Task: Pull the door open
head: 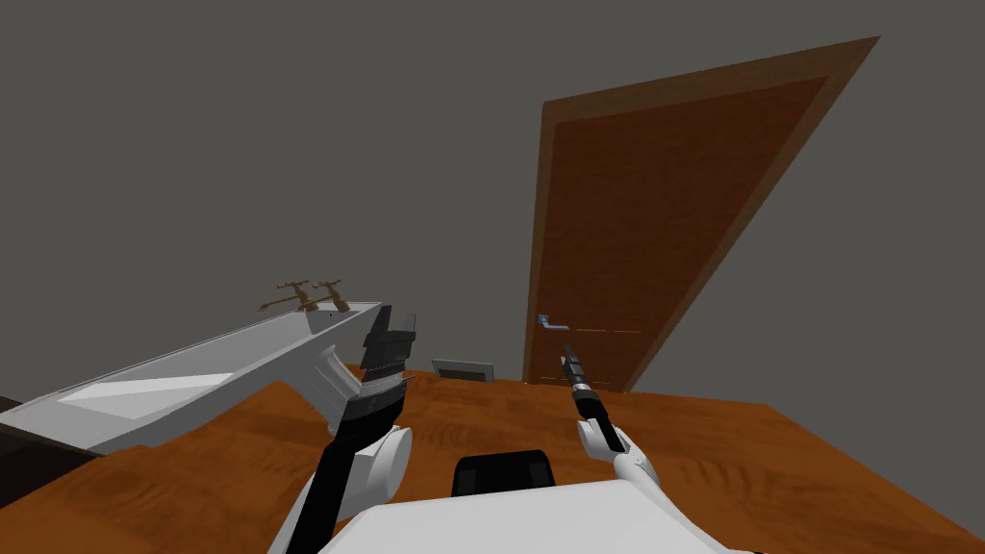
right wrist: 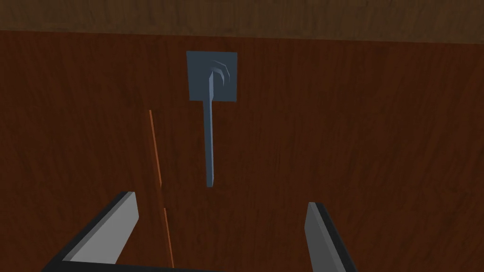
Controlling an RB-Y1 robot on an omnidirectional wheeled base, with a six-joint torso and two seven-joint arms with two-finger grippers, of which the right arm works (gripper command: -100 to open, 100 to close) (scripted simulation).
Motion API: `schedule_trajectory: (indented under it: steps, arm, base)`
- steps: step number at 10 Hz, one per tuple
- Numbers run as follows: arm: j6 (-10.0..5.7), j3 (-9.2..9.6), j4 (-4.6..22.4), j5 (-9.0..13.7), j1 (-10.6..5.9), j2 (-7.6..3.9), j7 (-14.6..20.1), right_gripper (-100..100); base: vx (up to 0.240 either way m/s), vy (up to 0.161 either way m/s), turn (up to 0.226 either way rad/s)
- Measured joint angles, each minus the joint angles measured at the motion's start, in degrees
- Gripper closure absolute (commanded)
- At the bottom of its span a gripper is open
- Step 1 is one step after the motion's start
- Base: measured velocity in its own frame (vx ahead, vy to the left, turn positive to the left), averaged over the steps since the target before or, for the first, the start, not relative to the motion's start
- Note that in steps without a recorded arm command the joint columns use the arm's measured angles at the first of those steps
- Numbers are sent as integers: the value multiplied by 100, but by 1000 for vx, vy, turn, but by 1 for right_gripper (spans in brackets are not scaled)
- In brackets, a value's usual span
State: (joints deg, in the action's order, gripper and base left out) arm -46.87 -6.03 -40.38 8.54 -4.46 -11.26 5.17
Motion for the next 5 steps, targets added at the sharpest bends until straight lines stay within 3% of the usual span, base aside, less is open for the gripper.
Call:
schedule_trajectory:
  steps: [5]
  arm:
    - [-40,-21,436,13,-181,-47,13,-100]
  base:
    - [25,-44,68]
